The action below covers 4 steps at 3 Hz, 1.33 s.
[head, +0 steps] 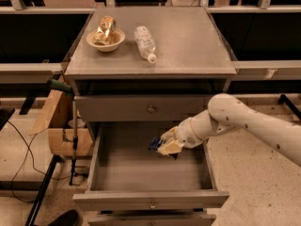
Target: Place rxbar blueberry into middle drawer
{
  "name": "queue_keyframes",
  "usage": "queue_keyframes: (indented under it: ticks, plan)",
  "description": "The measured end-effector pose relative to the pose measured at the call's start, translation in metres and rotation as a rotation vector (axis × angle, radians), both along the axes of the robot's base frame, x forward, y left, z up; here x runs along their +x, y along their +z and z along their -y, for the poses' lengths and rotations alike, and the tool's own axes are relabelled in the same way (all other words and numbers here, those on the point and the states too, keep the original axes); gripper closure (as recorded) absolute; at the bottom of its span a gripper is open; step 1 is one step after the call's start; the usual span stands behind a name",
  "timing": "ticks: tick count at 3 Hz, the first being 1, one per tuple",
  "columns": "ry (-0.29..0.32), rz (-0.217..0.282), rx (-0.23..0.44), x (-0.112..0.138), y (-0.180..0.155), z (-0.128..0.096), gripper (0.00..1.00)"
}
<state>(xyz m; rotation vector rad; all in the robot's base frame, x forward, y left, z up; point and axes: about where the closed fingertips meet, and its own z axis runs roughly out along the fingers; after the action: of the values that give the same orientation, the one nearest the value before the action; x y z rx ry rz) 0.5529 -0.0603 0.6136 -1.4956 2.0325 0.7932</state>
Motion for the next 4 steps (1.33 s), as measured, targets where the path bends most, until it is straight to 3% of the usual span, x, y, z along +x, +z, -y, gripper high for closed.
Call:
queue_keyframes:
  ticks: [1, 3, 4]
  plan:
    - [-0.031, 0.017, -0.007, 0.006, -0.011, -0.002, 1.00]
    - [-0.029, 0.024, -0.035, 0.009, -0.024, -0.008, 1.00]
    - [-0.031, 0.033, -0.066, 0.013, -0.074, -0.026, 1.00]
